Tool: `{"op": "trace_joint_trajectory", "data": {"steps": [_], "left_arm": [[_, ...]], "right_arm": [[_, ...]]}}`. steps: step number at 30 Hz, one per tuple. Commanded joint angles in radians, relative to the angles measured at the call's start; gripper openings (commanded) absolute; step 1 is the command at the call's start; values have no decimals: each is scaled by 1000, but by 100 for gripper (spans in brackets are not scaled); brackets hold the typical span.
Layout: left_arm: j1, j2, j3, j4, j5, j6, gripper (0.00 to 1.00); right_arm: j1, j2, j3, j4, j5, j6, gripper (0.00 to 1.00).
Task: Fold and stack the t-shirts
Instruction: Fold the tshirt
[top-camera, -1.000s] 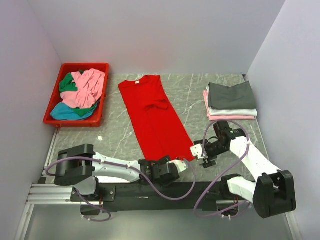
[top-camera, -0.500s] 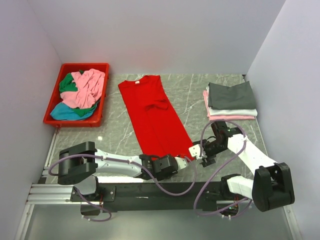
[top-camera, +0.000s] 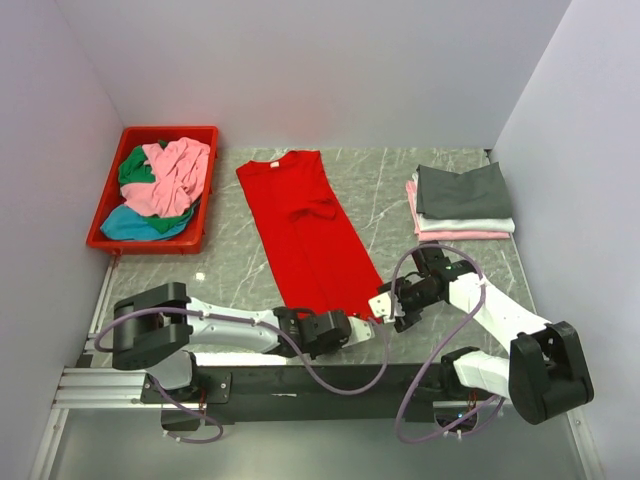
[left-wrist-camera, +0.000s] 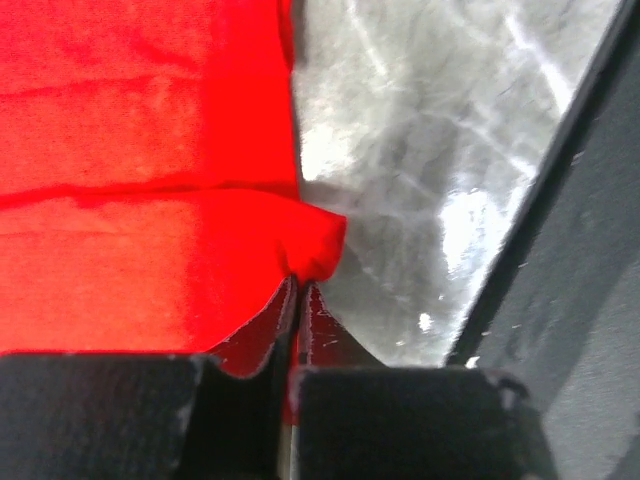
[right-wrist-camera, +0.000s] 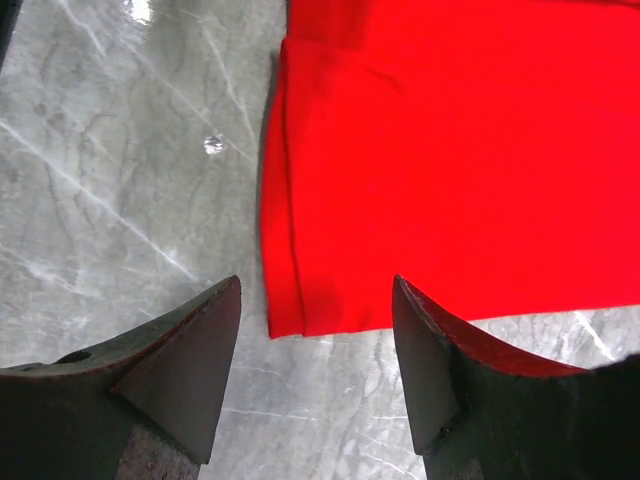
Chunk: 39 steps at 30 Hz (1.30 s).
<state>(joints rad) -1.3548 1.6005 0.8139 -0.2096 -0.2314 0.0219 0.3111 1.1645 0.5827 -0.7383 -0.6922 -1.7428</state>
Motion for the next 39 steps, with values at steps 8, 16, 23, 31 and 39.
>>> {"op": "trace_joint_trajectory", "data": {"steps": [8, 16, 23, 31, 39], "left_arm": [[34, -209, -120, -85, 29, 162, 72], [26, -229, -157, -73, 124, 187, 70], [16, -174, -156, -27, 147, 190, 64], [36, -134, -183, 1, 75, 210, 1], [37, -212, -203, 1, 119, 225, 0]], "right_arm": [[5, 0, 68, -24, -53, 29, 70], [5, 12, 71, -49, -83, 9, 71], [5, 23, 63, -53, -66, -6, 71], [28, 14, 23, -7, -1, -18, 71], [114, 43, -1, 68, 98, 14, 70]]}}
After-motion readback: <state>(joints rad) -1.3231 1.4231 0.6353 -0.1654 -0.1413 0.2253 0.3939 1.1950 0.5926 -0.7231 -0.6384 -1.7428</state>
